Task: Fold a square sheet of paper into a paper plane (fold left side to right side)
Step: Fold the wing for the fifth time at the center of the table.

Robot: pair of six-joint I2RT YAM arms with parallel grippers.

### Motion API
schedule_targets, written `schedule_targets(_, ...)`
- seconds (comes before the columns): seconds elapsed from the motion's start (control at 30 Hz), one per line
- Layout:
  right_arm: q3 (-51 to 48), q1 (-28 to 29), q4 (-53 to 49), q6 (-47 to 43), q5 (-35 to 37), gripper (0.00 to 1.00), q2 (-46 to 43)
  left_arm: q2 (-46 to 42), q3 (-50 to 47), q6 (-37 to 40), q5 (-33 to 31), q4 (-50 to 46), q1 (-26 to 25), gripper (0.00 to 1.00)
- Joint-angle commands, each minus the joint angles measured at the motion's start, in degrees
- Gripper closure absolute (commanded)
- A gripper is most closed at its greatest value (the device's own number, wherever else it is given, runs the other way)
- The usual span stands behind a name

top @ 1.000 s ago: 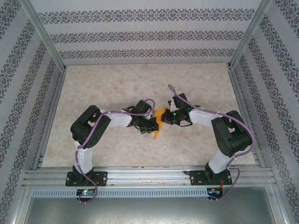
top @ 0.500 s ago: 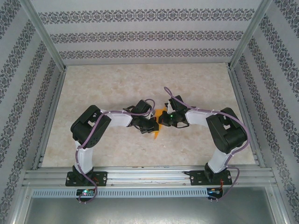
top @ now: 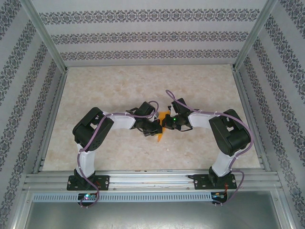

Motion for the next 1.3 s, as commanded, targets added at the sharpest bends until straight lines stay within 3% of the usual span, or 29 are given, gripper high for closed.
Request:
schedule_targets(0.0, -1.0, -0.1, -0.6, -2.6, 5.1, 1.00, 1.8, 3.9, -1.1, 1.3, -7.3, -8.4, -0.8, 1.00)
schedule_targets(1.27, 4.4, -9.0, 1.0, -6.4, 3.5, 1.00, 4.5, 5.0, -0.4, 1.4, -7.9, -10.9, -1.1, 1.00)
